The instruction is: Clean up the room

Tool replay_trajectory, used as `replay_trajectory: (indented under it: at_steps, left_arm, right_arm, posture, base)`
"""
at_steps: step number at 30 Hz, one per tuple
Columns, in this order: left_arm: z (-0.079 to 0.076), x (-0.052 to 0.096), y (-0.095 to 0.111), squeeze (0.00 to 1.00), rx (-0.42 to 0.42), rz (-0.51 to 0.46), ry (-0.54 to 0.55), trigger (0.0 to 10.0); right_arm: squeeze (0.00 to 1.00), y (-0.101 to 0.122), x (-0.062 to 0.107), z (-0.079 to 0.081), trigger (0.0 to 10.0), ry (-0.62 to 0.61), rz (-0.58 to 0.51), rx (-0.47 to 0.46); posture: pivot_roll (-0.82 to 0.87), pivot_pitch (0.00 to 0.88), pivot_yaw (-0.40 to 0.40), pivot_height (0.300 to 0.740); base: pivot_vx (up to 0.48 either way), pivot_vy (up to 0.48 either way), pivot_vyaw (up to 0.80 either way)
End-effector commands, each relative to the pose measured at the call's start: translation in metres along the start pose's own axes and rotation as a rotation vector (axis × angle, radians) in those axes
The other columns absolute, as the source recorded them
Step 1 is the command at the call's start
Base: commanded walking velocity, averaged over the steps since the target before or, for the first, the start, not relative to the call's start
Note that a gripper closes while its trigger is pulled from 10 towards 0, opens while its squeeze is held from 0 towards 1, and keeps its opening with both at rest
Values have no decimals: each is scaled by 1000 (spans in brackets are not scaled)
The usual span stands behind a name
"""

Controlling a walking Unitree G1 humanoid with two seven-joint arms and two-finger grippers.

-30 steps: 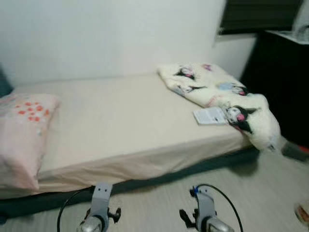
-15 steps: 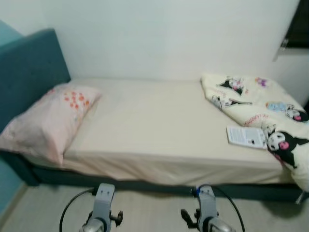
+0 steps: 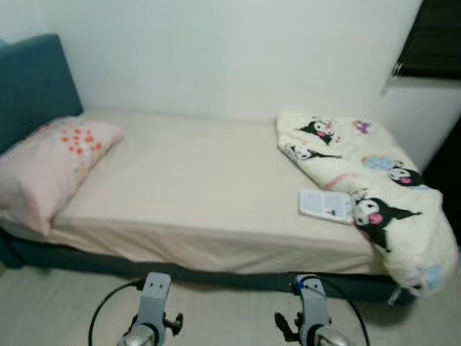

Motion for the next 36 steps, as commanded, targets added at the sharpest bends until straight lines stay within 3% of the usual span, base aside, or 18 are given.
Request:
replay_trajectory:
  at_steps: [1,36]
  left_arm:
    - [-3,0,-1,0,-1,8,-7,10000]
    - [-3,0,-2,0,8,19,-14,10000]
  right_arm:
    - [0,2,1,-6,10000,-20,-9,-10]
    - [0,2,0,-5,10000,-22,-6,-16]
  posture:
    - [45,0,-50,740]
    - [43,0,-46,740]
  base:
    - [0,-480,0]
    - [0,-480,0]
Point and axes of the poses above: a point about 5 cm out from each wrist's last joint towards the gripper, its own x axis pointing back from the gripper into the wrist, its own y axis along the axis of the wrist's last joint, z = x × y, the point moved 3 cm from there along -x, pointing out of the wrist towards the gripper, and after that the axes turned 12 degrees about x, right-handed, at the moved point
